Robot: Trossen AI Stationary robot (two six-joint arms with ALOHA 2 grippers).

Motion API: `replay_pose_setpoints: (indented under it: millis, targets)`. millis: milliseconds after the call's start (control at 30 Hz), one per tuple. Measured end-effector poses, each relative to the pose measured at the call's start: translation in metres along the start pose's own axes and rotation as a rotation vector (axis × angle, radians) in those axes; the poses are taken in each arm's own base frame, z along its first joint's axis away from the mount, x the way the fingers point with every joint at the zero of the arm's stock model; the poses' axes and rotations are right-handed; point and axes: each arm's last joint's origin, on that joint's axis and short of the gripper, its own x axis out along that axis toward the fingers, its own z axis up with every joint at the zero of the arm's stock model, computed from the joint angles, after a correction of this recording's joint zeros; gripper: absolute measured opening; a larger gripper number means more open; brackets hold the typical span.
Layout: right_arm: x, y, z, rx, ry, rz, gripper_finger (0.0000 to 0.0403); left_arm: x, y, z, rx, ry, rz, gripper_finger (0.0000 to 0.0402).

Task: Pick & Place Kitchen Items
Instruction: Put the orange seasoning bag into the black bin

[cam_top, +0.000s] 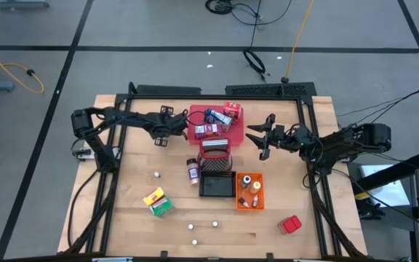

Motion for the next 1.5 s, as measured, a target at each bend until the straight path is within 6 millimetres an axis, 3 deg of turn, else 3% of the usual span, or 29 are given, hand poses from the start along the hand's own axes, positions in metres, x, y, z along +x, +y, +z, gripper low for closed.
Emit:
replay_pose_setpoints:
  millis: [733,867,1067,1500]
  targets:
    - [0.0,0.0,0.0,0.007,0.002,0.0,0.0141,0.005,0.01,0.005,0.051,-0.132,-0.008,0.0133]
    - [0.0,0.0,0.0,0.008,0.002,0.0,0.0141,0.013,0.008,-0.001,0.03,-0.168,-0.023,0.0101]
    - [0.0,0.0,0.0,0.008,0.002,0.0,0.0141,0.02,0.004,-0.005,-0.024,-0.157,0.007,0.001]
    - [0.0,0.0,0.0,0.008,0.002,0.0,0.0141,0.011,-0.001,-0.002,-0.133,-0.139,0.054,0.0]
